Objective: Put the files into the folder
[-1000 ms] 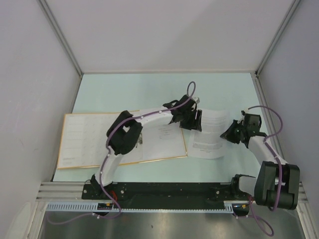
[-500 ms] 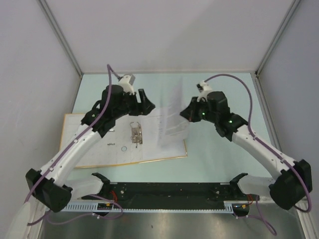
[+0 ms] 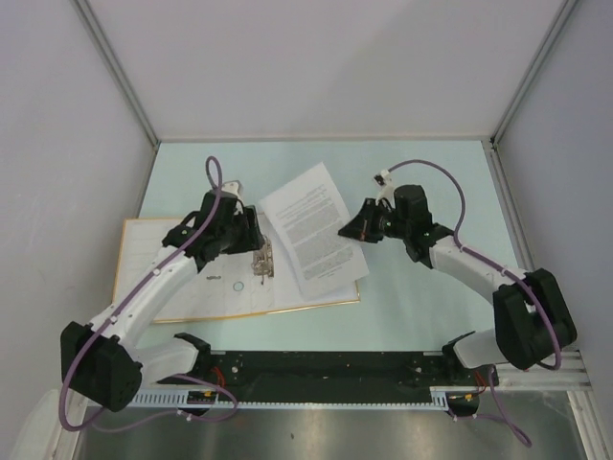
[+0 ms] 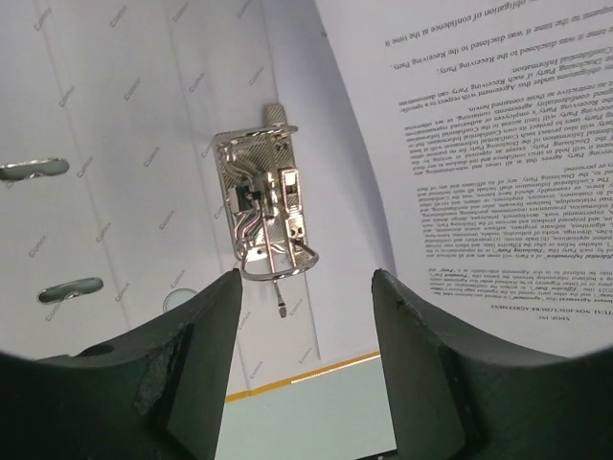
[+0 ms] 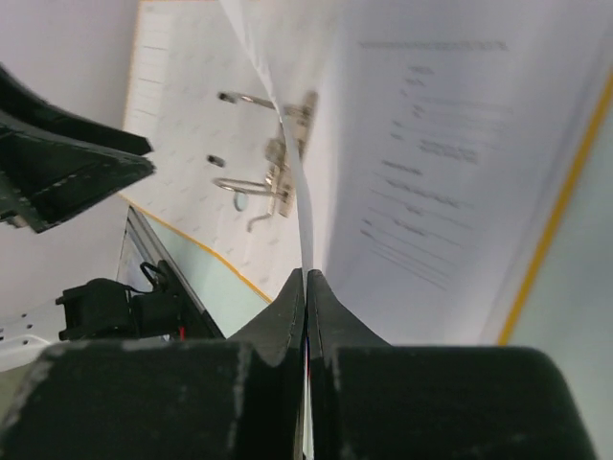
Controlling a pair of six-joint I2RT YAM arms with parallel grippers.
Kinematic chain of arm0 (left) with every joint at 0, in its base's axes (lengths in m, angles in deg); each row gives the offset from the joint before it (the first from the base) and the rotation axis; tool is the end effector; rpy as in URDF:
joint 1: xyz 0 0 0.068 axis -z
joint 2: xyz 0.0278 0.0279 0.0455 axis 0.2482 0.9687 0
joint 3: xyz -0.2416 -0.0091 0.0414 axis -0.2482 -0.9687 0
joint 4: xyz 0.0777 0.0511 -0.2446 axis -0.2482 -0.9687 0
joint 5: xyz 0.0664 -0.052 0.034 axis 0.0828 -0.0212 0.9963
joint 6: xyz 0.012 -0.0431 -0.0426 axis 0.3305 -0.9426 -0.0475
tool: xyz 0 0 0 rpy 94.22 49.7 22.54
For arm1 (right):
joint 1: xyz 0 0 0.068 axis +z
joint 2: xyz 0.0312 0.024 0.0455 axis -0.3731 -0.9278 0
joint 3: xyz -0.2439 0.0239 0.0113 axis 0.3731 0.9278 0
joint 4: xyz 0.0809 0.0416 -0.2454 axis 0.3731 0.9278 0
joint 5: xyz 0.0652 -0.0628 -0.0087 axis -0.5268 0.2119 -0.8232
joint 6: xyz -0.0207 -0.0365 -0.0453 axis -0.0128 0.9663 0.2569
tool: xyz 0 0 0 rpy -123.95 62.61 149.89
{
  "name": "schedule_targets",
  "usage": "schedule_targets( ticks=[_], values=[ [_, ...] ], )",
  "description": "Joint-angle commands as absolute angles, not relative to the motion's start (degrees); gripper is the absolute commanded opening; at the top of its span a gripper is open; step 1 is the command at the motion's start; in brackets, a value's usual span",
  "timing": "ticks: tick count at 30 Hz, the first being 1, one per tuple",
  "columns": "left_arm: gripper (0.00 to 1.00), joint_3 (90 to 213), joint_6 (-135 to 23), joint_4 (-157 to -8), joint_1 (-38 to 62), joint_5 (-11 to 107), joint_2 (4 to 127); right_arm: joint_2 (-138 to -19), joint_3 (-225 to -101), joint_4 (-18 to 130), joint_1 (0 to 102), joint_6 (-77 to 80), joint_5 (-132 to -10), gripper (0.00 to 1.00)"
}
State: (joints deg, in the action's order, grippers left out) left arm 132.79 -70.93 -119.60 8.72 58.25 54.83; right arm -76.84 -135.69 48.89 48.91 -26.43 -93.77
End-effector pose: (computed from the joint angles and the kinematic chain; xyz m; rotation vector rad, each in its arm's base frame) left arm 0.2357 -0.0987 0.2494 -0.0916 2.4125 -0.3656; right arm 0.2761 0.1674 0.2216 -0.2286 2.1407 1.1973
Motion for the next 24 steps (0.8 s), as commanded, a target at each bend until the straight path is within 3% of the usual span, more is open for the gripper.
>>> schedule_targets(
  ticks=[1,11,24],
  values=[
    [0.62,132.2,-73.7,-117.6,10.9,62.3,56.2,-80.0,-131.7,43.4,47.4,-31.1,-97.0,0.0],
    [0.53,133.7,-73.5,-116.9,16.7,71.3,65.4,-85.4,-127.5,40.5,47.0,-34.1,-90.8,0.0],
    [0.48,136.9,-74.4,-113.8,17.7,74.9,75.8,-91.3,-127.3,31.4,49.7,-37.4,-87.5,0.0]
  ],
)
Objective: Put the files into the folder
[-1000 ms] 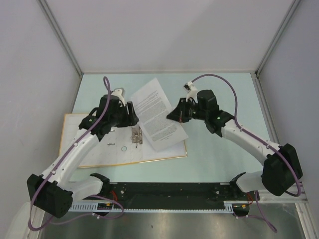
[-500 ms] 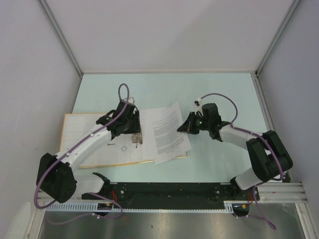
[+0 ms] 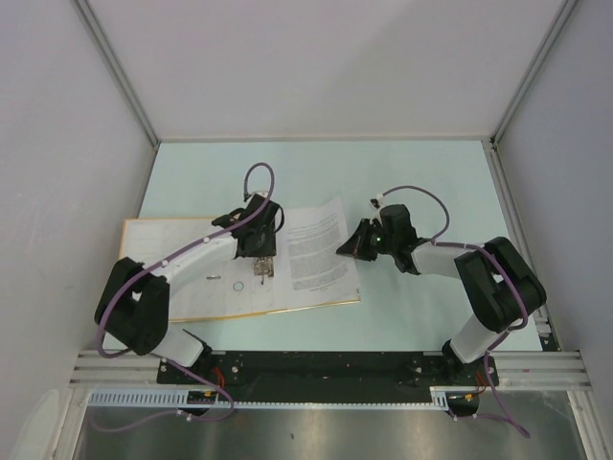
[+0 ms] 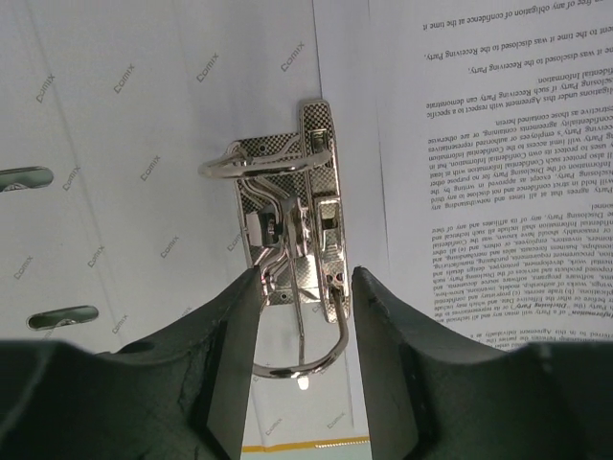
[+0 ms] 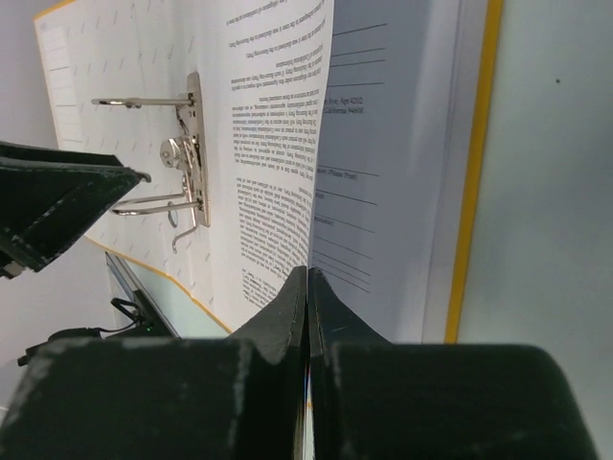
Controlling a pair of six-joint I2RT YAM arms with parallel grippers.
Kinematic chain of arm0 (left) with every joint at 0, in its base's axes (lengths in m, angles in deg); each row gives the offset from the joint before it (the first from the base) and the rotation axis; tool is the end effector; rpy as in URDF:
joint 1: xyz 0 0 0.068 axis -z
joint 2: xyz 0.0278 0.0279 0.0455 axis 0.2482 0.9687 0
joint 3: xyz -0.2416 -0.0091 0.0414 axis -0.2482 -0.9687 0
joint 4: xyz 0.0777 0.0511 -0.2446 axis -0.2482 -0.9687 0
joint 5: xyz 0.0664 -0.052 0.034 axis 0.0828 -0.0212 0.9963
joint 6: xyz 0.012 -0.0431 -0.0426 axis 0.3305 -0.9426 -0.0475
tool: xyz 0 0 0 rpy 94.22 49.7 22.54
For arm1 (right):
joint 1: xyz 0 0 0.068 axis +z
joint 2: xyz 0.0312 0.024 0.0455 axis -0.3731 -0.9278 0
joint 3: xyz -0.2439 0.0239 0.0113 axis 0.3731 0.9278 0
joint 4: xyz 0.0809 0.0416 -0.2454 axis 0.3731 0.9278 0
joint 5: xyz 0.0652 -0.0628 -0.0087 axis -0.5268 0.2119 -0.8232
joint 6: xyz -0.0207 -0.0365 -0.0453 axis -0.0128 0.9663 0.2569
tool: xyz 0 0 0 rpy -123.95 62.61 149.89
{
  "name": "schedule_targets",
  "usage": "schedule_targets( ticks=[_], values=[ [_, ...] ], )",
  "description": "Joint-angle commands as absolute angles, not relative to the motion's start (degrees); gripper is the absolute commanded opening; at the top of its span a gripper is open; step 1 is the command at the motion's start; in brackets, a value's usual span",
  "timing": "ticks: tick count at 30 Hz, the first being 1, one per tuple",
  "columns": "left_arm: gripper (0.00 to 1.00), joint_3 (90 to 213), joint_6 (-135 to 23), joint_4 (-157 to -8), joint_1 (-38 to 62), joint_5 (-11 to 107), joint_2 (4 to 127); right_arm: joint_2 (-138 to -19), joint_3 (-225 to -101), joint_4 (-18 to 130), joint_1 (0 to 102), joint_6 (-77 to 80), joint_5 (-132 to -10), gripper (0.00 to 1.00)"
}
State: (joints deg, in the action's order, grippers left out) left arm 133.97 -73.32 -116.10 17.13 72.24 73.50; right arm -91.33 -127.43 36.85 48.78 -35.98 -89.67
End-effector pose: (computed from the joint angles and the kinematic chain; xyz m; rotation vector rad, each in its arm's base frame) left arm 0.2591 -0.1437 0.1779 -0.0393 2.5622 -0.0280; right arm 0.2795 0.1650 0.1182 0.0734 2.3772 1.1634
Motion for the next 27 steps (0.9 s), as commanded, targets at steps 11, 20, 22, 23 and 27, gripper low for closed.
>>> schedule_targets(
  ticks=[11,20,22,23,27],
  values=[
    [0.42,139.7,-78.8,-112.7,19.6,79.4,84.0,-91.9,-127.3,30.0,50.5,-38.0,-87.2,0.0],
    [0.36,140.7,-80.4,-113.1,20.4,80.3,87.0,-92.2,-127.3,29.8,50.8,-37.8,-87.0,0.0],
    [0.32,140.9,-80.9,-113.1,20.7,80.7,87.2,-92.3,-127.3,29.7,51.0,-38.0,-87.1,0.0],
    [0.31,140.9,-81.0,-113.0,21.0,80.9,87.1,-92.3,-127.3,29.5,51.0,-38.0,-87.2,0.0],
    [0.31,141.0,-81.0,-113.0,21.5,81.3,87.3,-92.2,-127.3,29.8,51.0,-37.8,-86.8,0.0]
  ],
)
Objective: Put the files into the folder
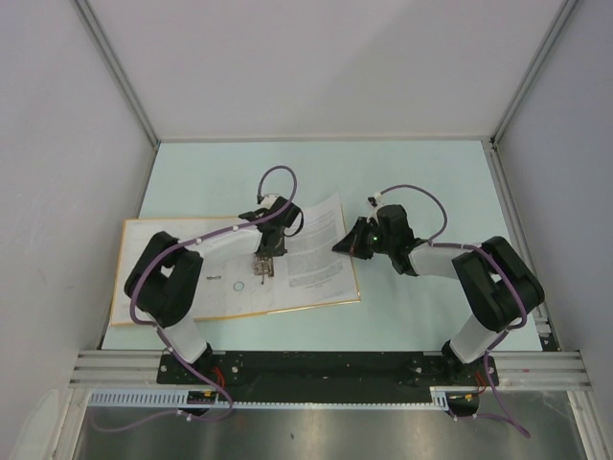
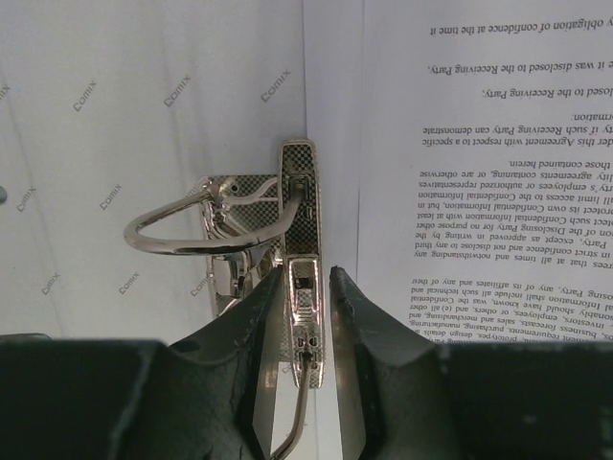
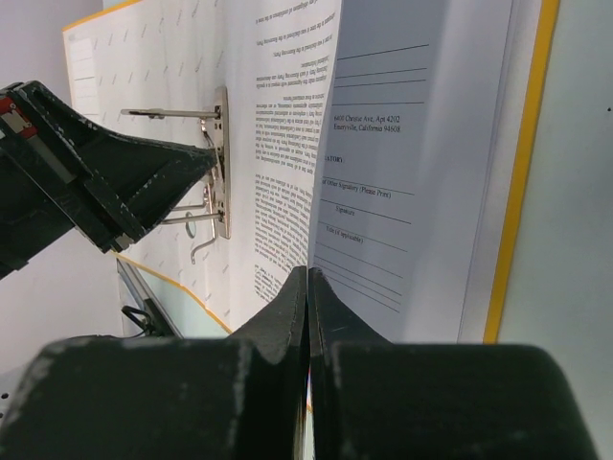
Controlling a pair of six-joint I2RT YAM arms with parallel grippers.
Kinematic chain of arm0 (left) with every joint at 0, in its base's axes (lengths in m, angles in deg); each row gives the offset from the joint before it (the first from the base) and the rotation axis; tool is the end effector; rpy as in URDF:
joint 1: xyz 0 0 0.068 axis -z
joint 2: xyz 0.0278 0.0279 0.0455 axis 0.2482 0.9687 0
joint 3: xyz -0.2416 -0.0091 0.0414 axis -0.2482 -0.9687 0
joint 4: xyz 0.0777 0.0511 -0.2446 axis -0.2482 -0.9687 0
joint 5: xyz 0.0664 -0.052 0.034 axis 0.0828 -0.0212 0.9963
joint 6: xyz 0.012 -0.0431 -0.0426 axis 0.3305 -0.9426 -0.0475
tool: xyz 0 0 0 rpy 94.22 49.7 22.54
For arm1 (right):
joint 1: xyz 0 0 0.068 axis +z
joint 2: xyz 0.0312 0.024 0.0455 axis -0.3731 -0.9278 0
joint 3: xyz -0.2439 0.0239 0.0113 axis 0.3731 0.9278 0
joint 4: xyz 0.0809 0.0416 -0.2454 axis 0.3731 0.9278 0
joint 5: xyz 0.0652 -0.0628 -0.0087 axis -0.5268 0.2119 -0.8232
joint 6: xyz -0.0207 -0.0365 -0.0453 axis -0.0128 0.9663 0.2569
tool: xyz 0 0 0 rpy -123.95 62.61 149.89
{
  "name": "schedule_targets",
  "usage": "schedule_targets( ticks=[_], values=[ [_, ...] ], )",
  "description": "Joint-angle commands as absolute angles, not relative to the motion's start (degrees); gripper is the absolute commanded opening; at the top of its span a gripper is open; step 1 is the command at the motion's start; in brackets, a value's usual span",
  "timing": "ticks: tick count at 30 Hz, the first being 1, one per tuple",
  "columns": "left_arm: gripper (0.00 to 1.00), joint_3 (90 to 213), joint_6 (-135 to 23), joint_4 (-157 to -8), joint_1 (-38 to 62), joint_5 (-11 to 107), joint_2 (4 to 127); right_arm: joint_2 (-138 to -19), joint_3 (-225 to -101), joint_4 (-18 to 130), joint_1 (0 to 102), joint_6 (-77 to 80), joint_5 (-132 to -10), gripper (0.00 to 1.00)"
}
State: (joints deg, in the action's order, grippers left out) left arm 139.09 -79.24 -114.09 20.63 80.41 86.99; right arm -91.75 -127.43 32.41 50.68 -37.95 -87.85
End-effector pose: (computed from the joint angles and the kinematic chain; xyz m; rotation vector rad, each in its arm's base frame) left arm 0.2783 -0.1715 0.1390 -0.1112 2.5710 0.1503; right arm 0.2793 0.1756 0.1232 0.0699 2.3161 1.1876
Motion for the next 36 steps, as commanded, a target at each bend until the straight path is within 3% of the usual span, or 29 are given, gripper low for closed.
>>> schedule_targets(
  ticks=[1,36],
  values=[
    [0.31,141.0,-81.1,-112.8,21.5,81.3,87.3,-92.3,-127.3,29.8,51.0,-37.8,-86.8,0.0],
    [0.33,139.0,-81.8,-112.5,21.7,82.9,88.5,-93.4,-127.3,29.1,51.9,-37.6,-87.0,0.0]
  ],
)
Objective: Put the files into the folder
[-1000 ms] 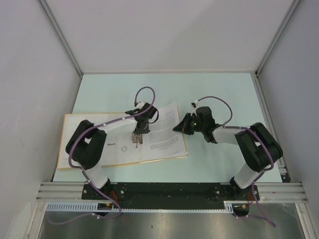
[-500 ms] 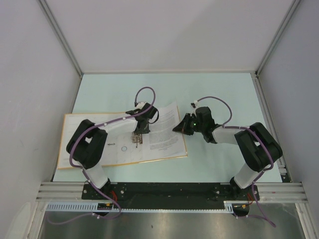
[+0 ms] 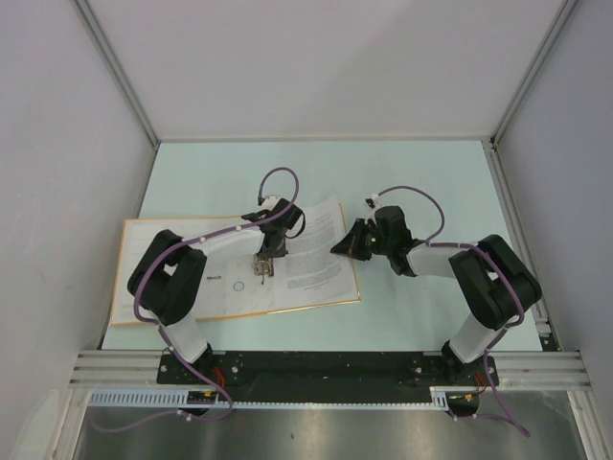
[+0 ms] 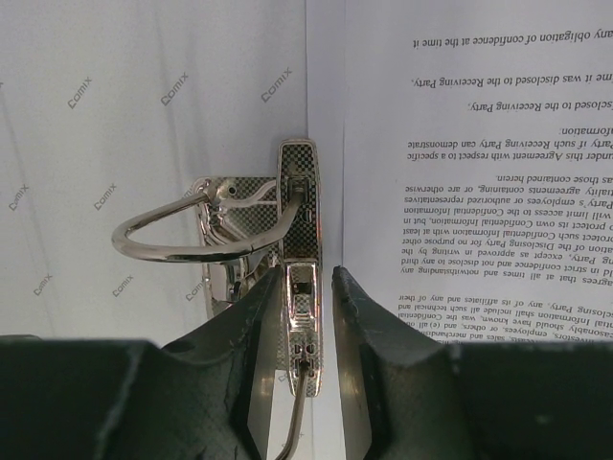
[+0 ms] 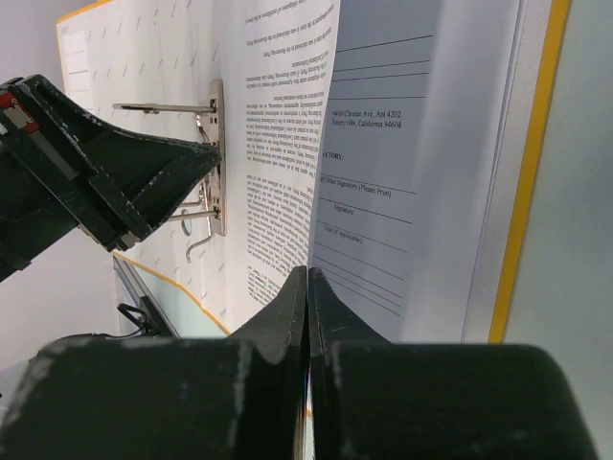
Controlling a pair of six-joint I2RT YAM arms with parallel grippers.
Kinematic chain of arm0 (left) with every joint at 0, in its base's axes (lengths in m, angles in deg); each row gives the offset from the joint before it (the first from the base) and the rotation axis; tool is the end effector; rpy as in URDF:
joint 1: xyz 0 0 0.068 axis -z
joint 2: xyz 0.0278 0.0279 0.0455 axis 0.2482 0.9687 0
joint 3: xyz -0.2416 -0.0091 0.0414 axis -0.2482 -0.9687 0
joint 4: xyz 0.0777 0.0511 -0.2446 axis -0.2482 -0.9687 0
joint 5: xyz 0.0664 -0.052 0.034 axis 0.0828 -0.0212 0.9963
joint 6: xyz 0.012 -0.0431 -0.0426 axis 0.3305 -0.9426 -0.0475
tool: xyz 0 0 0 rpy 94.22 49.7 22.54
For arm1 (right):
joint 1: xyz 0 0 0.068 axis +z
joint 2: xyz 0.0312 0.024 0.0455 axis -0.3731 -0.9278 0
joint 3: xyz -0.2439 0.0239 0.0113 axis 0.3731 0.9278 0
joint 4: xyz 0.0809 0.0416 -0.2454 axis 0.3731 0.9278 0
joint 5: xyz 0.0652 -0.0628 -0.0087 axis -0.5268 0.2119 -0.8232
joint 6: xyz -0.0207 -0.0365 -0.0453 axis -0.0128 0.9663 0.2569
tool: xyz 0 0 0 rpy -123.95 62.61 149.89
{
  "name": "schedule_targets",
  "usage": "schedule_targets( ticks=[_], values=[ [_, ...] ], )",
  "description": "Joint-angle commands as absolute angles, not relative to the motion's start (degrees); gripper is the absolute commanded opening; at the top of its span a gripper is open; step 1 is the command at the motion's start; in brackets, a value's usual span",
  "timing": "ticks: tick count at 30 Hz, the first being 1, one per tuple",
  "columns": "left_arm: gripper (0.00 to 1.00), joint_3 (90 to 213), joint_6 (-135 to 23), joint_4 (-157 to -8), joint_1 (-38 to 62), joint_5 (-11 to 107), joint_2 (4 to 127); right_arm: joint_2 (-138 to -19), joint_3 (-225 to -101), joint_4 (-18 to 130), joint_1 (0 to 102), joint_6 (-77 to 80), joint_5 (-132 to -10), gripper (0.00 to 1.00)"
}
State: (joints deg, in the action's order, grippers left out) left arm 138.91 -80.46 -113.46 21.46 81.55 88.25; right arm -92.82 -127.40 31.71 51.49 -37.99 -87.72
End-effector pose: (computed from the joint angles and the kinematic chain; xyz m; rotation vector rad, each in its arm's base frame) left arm 0.2769 -0.1754 0.1323 -0.1211 2.5675 0.1695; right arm 0.2776 0.1799 0.1184 0.0584 2.3272 1.1900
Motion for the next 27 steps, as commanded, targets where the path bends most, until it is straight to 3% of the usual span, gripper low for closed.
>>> schedule_targets(
  ticks=[1,13,27],
  values=[
    [0.33,138.9,-81.8,-112.5,21.7,83.0,88.6,-93.4,-127.3,29.0,51.9,-37.7,-87.2,0.0],
    [0.32,138.4,-81.8,-111.9,21.7,83.1,88.9,-93.4,-127.3,29.0,52.1,-37.5,-87.0,0.0],
    [0.11,139.3,-81.0,-113.1,21.7,83.0,86.8,-94.2,-127.3,28.5,52.4,-37.1,-86.7,0.0]
  ],
)
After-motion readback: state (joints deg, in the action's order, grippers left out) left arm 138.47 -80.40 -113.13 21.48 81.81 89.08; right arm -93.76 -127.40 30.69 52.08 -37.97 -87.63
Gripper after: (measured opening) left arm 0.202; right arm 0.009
